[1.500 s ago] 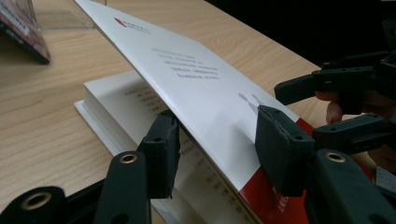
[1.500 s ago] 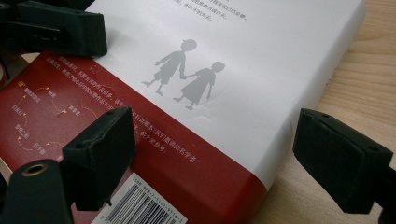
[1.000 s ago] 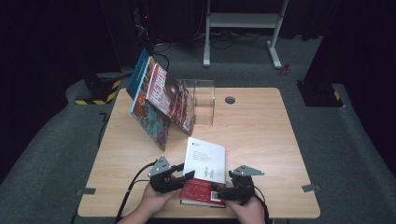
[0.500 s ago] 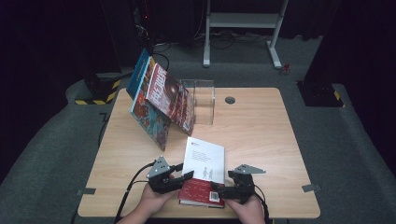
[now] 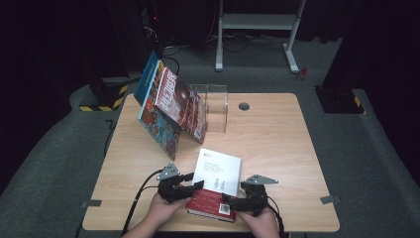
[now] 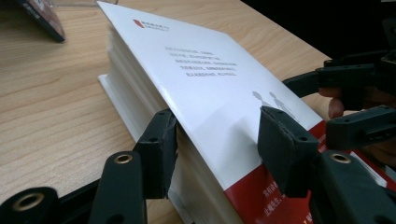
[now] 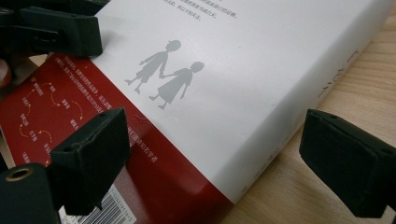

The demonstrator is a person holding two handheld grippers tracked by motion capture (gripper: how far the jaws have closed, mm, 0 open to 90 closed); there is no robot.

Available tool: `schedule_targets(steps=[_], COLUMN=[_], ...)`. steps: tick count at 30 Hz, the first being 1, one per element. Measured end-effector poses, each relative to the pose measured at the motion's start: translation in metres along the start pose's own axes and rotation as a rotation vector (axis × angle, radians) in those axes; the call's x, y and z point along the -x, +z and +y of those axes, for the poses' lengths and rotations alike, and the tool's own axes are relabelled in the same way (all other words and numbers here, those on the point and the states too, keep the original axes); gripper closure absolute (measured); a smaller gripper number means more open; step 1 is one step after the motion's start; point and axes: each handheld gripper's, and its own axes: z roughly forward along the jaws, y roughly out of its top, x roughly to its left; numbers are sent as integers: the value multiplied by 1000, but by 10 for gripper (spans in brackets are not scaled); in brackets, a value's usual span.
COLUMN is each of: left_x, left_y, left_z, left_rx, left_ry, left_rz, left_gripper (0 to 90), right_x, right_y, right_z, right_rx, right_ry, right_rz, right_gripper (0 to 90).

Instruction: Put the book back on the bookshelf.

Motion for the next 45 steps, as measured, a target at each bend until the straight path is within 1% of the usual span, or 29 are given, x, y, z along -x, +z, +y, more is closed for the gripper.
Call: schedule_targets(steps=[3, 6, 8, 11, 13, 14, 15, 16, 17, 18, 19, 21, 22, 23, 24, 26, 27, 28, 29, 30, 31, 34, 35, 36, 40, 42, 43, 44, 45], left_x=[-4, -6, -5, -7, -7, -6, -1, 0, 1, -1, -3, -9, -11, -15, -15, -12, -12, -4, 1, 1, 4, 4, 6, 6, 5, 6, 7, 7, 6], left_y=[4, 5, 5, 3, 2, 3, 1, 0, 1, 2, 2, 4, 5, 6, 8, 12, 12, 18, 21, 21, 23, 21, 18, 18, 16, 15, 14, 14, 13], left_z=[-2, -3, -1, -1, -2, -2, -3, -2, -1, -1, -1, -1, -1, -1, -2, 0, 0, 2, 4, 4, 5, 5, 5, 4, 3, 3, 3, 3, 3], left_rx=[-36, -44, -72, -90, -92, -86, -79, -88, -106, -124, -133, -154, -168, -188, -199, -232, -232, -250, -260, -260, -271, -264, -236, -225, -215, -204, -202, -195, -187], left_ry=[-37, -52, -70, -77, -81, -64, -7, 4, -12, -56, -81, -153, -184, -206, -210, -198, -198, -193, -179, -179, -170, -146, -125, -143, -126, -113, -100, -98, -90], left_rz=[0, -1, -1, -5, -3, 20, 64, 76, 78, 68, 66, 52, 39, 10, -20, -33, -33, -48, -31, -31, -14, -18, -17, -15, -18, -16, -11, -11, -14], left_gripper=[471, 469, 468, 464, 457, 427, 369, 352, 335, 290, 262, 212, 197, 193, 164, 157, 158, 158, 140, 112, 99, 117, 136, 209, 235, 247, 252, 254, 259], right_x=[0, 2, 3, 6, 9, 10, 10, 10, 10, 10, 10, 10, 9, 9, 8, 8, 8, 6, 6, 5, 5, 4, 4, 5, 5, 3, 1, -7, -12], right_y=[4, 5, 6, 8, 9, 10, 10, 11, 11, 12, 12, 12, 12, 12, 12, 13, 13, 14, 14, 14, 14, 14, 14, 14, 14, 12, 10, 4, 2], right_z=[1, 1, 1, 1, 0, 0, 0, 0, 0, 1, 1, 1, 1, 1, 2, 2, 2, 3, 3, 4, 4, 5, 5, 6, 6, 6, 6, 6, 7], right_rx=[-4, -10, -10, -14, -21, -24, -22, -20, -20, -19, -18, -20, -22, -21, -22, -24, -24, -25, -24, -26, -28, -37, -39, -39, -40, -31, -16, 36, 48], right_ry=[12, 29, 40, 60, 94, 104, 98, 100, 99, 99, 102, 104, 110, 114, 117, 125, 125, 135, 138, 141, 136, 135, 134, 134, 121, 88, 54, -25, -83], right_rz=[-8, -13, -8, 13, 41, 53, 55, 56, 55, 52, 51, 50, 48, 45, 41, 34, 34, 25, 23, 19, 16, 15, 14, 12, 9, -3, -22, -84, -123], right_gripper=[77, 76, 75, 74, 73, 73, 73, 73, 73, 73, 73, 74, 74, 74, 74, 75, 75, 75, 75, 75, 77, 81, 85, 93, 100, 124, 188, 298, 312])
